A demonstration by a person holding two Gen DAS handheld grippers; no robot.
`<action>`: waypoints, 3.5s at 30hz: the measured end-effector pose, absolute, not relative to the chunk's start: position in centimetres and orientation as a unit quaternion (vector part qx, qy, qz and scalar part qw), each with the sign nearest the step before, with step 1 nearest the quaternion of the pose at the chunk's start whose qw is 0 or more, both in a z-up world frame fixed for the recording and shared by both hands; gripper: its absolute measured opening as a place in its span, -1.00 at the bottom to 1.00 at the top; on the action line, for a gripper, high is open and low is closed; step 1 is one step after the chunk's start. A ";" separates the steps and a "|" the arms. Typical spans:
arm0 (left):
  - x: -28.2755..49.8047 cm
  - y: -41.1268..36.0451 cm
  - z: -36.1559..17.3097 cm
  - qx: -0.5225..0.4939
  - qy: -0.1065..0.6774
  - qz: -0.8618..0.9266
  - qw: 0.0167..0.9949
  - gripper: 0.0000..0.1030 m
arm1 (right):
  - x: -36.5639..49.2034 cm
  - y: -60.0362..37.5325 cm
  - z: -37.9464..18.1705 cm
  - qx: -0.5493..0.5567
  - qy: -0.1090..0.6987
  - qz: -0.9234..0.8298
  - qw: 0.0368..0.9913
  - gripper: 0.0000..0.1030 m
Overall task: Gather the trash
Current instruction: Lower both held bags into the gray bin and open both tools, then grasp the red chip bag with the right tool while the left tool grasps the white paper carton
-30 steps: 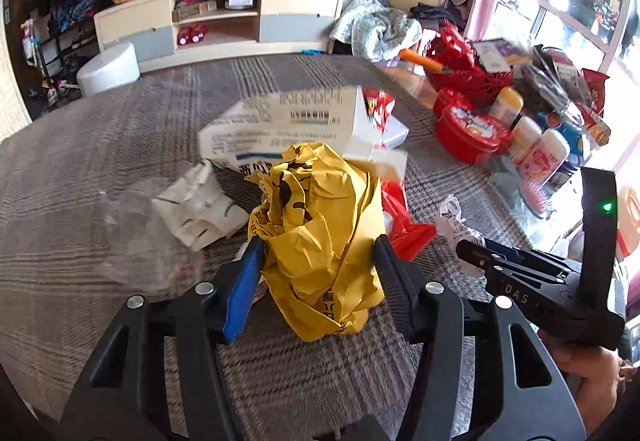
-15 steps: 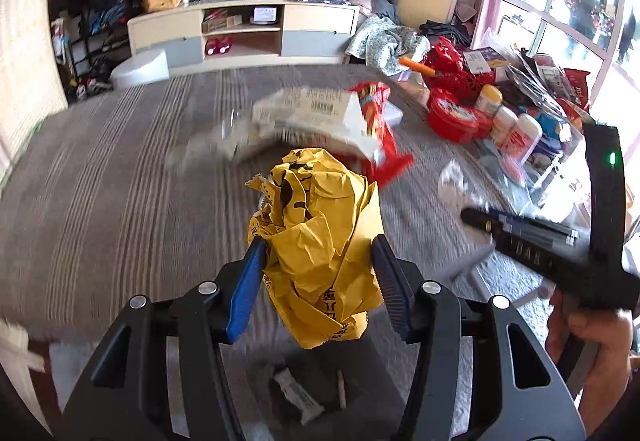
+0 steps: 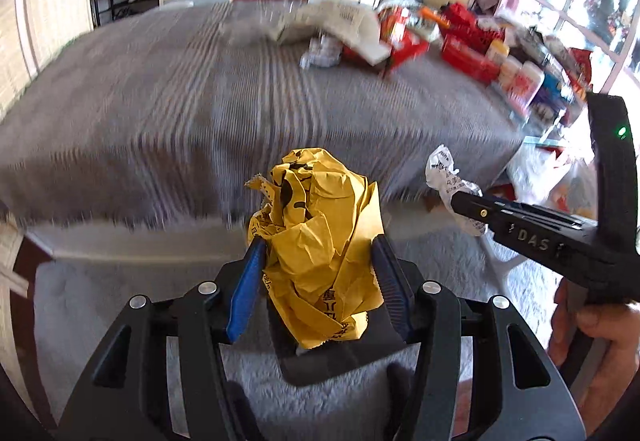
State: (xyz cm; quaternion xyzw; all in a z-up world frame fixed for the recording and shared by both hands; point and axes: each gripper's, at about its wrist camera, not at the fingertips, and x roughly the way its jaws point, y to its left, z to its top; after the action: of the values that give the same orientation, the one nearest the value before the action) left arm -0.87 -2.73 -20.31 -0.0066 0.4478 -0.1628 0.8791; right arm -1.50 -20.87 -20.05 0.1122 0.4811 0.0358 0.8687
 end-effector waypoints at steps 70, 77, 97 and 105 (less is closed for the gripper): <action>20.5 -9.2 -11.2 0.022 0.383 -0.194 0.903 0.85 | 20.9 -30.5 -11.2 0.200 0.428 -0.013 0.881 0.56; 23.6 -11.7 -13.4 0.021 0.395 -0.200 0.896 0.85 | 24.5 -30.6 -14.3 0.220 0.455 -0.006 0.863 0.50; 25.9 -13.7 -16.1 0.022 0.427 -0.235 0.873 -0.26 | 25.7 -30.0 -16.0 0.226 0.465 0.032 0.856 -0.39; 25.1 -12.5 -14.6 0.013 0.416 -0.235 0.878 -0.46 | 24.4 -30.4 -13.4 0.194 0.439 0.008 0.877 -0.53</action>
State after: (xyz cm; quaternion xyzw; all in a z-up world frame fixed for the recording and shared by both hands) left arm 25.06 -12.53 -14.59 0.0128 0.4162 -0.2355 0.8782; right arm 24.40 -30.40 -13.41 0.1938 0.4390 0.0082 0.8773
